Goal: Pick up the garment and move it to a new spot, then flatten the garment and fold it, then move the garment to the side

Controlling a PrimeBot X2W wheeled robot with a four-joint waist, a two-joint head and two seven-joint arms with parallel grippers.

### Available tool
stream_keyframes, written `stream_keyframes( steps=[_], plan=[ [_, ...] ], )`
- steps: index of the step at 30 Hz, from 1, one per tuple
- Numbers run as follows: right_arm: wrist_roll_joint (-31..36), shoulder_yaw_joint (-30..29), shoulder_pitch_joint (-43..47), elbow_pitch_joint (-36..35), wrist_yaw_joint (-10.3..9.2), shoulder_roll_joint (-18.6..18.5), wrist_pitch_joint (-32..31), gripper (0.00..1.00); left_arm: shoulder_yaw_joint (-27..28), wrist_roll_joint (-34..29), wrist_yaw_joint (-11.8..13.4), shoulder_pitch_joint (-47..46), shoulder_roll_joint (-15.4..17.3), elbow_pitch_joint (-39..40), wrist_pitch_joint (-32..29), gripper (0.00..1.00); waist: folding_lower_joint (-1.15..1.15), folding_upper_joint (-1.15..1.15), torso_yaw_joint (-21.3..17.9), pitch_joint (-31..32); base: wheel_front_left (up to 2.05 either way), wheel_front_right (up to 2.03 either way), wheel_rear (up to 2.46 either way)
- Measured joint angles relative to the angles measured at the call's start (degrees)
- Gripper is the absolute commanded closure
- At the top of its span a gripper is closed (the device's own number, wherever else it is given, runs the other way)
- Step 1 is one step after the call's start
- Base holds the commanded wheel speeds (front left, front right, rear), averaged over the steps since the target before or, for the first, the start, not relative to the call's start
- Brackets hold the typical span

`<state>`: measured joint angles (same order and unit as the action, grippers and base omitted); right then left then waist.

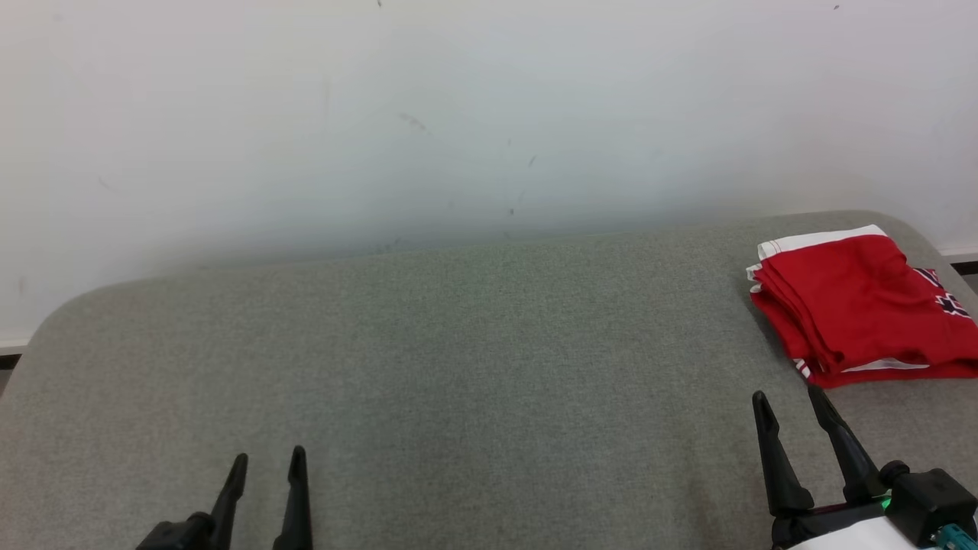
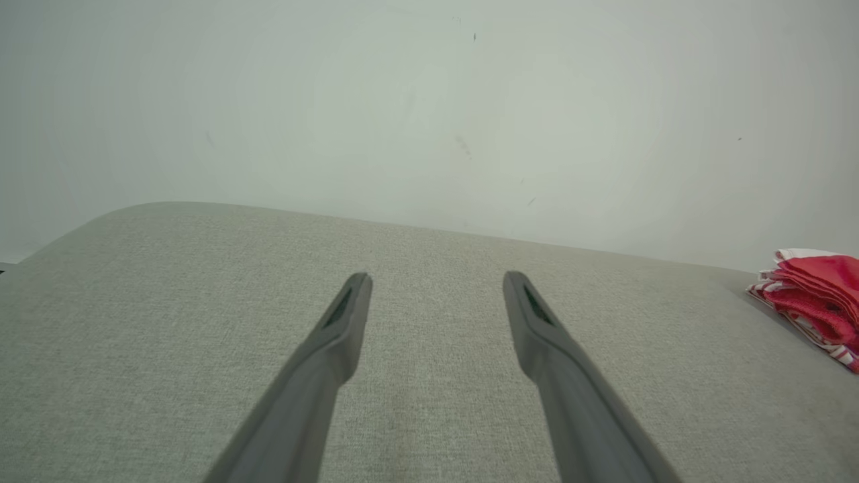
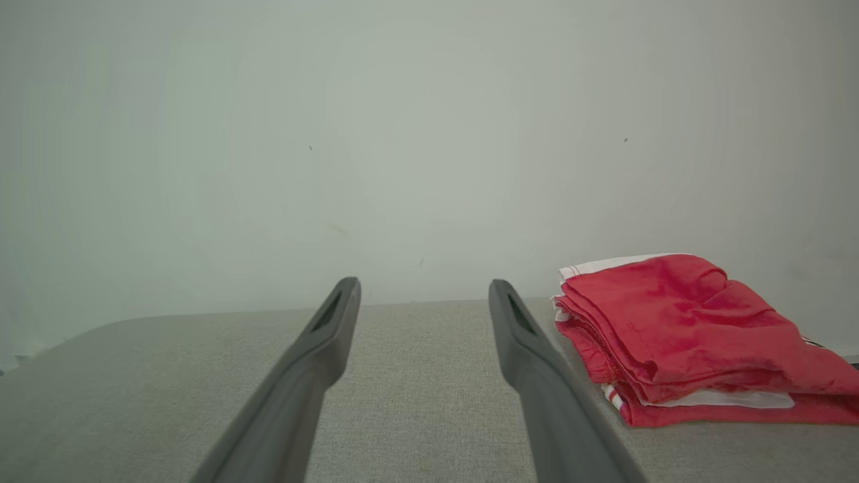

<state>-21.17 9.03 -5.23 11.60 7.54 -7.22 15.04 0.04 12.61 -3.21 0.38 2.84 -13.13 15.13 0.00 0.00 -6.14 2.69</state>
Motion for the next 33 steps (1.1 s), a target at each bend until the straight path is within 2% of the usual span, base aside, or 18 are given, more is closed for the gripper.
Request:
stream_keyframes(
  steps=[18,19,24,33],
  plan=[
    [-0.03,0.93,-0.47,0.58,0.00,0.11,0.00,0.00,-0.35,0.00,-0.10,-0.49,-0.01,-0.38,0.00,0.00,0.00,0.00,0.25,-0.32,0.00,0.00,0.00],
    [-0.03,0.94,-0.47,0.58,0.00,0.11,0.00,1.00,-0.35,0.07,-0.16,-0.49,-0.01,-0.40,0.00,1.00,0.00,0.00,0.27,-0.33,0.00,0.00,0.00],
    [-0.31,1.25,1.29,2.34,0.01,0.40,-0.37,1.00,-0.43,0.18,-0.29,0.66,-0.42,-2.52,-0.31,1.00,0.00,0.00,0.33,-0.36,0.00,0.00,0.00],
    [-8.75,-0.40,1.52,2.49,0.01,0.73,-2.76,1.00,0.46,9.71,-0.64,0.38,-0.44,-2.93,-3.09,1.00,0.00,0.00,0.76,-0.54,0.00,0.00,0.00]
  ],
)
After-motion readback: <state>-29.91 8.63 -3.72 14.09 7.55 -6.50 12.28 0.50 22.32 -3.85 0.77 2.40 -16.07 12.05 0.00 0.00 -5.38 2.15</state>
